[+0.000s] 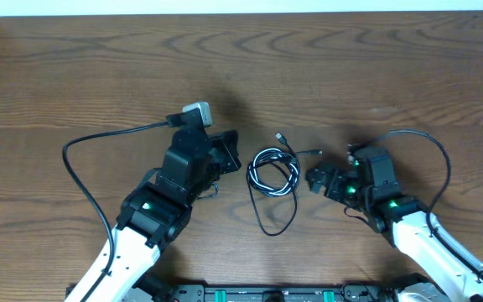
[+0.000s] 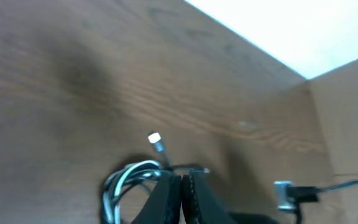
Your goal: Untangle cables
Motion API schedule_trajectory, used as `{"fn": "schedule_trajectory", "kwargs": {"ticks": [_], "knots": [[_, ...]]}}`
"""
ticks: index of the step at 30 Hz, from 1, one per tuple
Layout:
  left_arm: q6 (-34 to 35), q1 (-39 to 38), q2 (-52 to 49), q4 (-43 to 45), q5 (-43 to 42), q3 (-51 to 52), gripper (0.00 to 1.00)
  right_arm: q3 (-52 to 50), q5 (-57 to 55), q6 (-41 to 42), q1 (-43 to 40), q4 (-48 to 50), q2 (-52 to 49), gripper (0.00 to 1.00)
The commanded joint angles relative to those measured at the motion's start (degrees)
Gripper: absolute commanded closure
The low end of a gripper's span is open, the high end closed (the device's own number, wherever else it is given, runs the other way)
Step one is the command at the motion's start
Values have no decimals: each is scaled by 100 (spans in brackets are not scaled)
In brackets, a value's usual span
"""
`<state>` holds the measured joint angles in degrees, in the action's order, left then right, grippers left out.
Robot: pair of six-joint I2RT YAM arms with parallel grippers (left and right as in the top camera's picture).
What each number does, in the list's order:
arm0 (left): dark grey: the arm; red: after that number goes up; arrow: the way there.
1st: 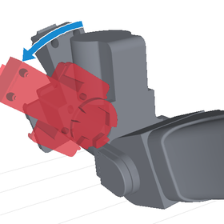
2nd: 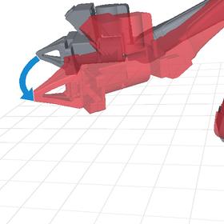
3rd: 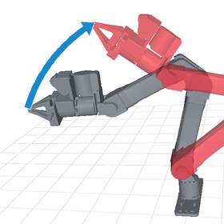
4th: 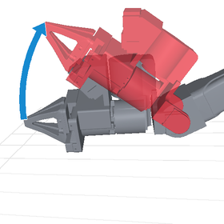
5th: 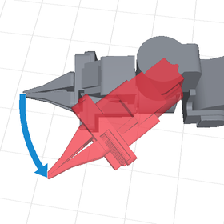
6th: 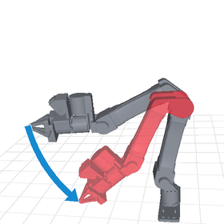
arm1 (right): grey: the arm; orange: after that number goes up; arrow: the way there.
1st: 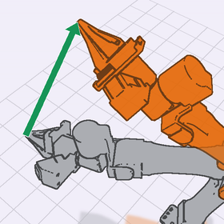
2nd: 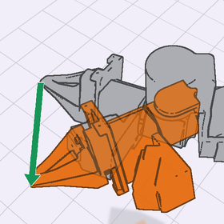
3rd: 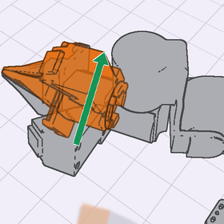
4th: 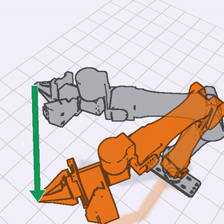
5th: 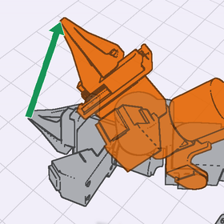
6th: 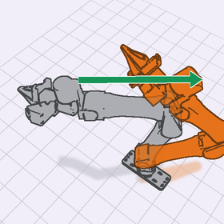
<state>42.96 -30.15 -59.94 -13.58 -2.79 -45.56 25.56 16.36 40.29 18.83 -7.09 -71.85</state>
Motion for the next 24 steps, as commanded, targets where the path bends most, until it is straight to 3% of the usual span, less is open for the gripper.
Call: {"fn": "schedule_trajectory", "kwargs": {"ticks": [1, 3, 6, 8, 11, 15, 19, 24], "knots": [[-131, 17, -164, -177, 197, -52, 92, -20, 7, -461, 341, 90, -94, 1], [4, 17, -275, -361, 33, -52, 90, -20, -433, -463, 610, 223, -205, 1], [101, 17, -533, -457, -339, -52, 61, -20, -1054, -461, 984, 627, -492, 1], [101, 17, -730, -457, -409, -52, 52, -20, -1272, -461, 1167, 999, -758, 1], [103, 17, -1038, -455, -431, -52, 47, -15, -1333, -382, 1276, 1556, -1274, 4], [131, 17, -1331, -356, -662, -52, 47, 2, -1344, -46, 1182, 1884, -1633, 28], [188, 15, -1453, -195, -1075, -52, 47, 2, -1528, -2, 1145, 1915, -1633, 44], [190, 15, -1604, -216, -1093, -52, 47, 2, -1539, -2, 1150, 1910, -1635, 73]]}}
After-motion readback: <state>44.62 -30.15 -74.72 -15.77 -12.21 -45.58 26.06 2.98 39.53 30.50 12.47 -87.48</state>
